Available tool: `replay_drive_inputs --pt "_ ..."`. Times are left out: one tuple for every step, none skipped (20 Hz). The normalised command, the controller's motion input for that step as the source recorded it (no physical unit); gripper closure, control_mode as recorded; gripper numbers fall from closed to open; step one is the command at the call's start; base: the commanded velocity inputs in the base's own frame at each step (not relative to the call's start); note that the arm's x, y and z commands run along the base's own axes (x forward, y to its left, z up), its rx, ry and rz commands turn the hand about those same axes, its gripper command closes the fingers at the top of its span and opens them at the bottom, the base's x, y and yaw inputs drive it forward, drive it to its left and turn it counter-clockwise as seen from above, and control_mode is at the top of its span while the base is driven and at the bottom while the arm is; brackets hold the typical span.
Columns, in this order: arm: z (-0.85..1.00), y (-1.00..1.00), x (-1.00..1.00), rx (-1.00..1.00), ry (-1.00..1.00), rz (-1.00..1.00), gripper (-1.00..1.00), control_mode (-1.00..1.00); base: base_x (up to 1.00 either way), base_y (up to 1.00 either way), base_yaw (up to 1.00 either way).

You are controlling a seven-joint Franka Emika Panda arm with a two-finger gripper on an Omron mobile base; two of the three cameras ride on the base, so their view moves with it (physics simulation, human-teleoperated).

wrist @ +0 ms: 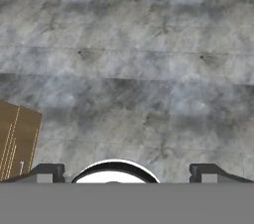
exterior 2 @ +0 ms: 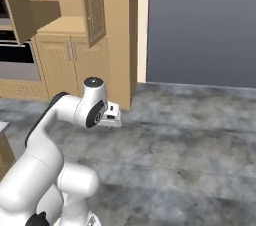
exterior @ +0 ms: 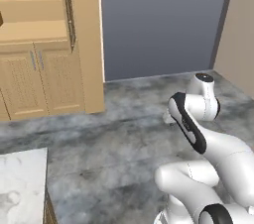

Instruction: Move the cutting board and knife to the sink. Then move spray from the cabinet to the counter.

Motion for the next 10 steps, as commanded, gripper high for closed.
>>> replay_drive_inputs --pt "0.0 0.0 0.0 0.0 0.0 0.0 -1.0 1.0 0.82 0.0 0.23" --pt "0.0 0.0 0.0 0.0 0.0 0.0 -1.0 1.0 0.82 0.0 0.23" --pt "0.0 0.0 0.0 0.0 0.0 0.0 -1.0 1.0 0.83 0.0 0.23" --pt "0.0 0.0 0.0 0.0 0.0 0.0 -1.0 1.0 0.83 0.0 0.22" --pt "0.0 0.0 0.0 0.0 0.0 0.0 -1.0 1.0 0.84 0.0 0.22" --pt "0.0 0.0 0.0 0.0 0.0 0.0 -1.0 1.0 0.85 0.0 0.22" --pt "0.0 0.0 0.0 0.0 0.0 0.0 -1.0 1.0 0.85 0.0 0.22" --pt "0.0 0.0 0.0 0.0 0.0 0.0 -1.0 1.0 0.85 0.0 0.22" --pt "0.0 0.0 0.0 0.0 0.0 0.0 -1.0 1.0 0.86 0.0 0.22" --pt "0.0 0.0 0.0 0.0 0.0 0.0 -1.0 1.0 0.86 0.0 0.22"
